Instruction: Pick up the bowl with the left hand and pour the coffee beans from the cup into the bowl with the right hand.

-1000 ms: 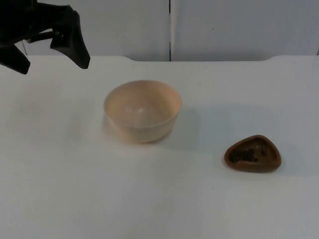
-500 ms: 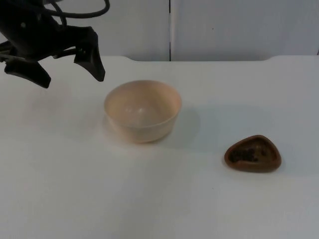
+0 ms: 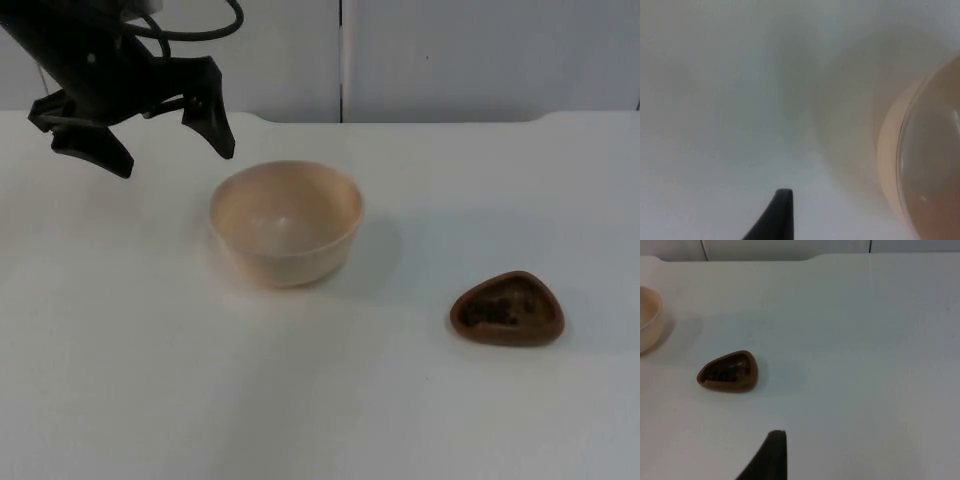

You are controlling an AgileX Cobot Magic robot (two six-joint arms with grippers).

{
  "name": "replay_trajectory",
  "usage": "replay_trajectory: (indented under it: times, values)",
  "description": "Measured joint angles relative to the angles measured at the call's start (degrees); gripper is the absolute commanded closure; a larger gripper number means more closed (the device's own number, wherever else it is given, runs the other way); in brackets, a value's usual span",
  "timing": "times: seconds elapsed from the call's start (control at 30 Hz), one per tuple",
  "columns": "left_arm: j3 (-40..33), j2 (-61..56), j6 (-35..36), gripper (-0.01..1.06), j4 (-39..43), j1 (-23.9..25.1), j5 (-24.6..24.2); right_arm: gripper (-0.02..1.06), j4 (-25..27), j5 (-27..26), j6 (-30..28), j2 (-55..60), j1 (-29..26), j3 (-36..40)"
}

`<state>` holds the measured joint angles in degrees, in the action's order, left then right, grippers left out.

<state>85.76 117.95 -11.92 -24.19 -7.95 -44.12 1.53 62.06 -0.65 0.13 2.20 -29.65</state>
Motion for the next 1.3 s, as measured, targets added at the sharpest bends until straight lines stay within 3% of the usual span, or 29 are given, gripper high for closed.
replay_trajectory:
  times: [0.77, 1.3]
  values:
    - [3.43, 8.92, 0.11, 0.05, -1.49, 0.0, -1.28, -0.01, 0.0, 0.0, 0.0, 0.0, 0.0, 0.0]
    - [3.53, 10.21, 0.11, 0.05, -3.17, 0.0, 1.38, -0.01, 0.0, 0.0, 0.0, 0.0, 0.0, 0.0]
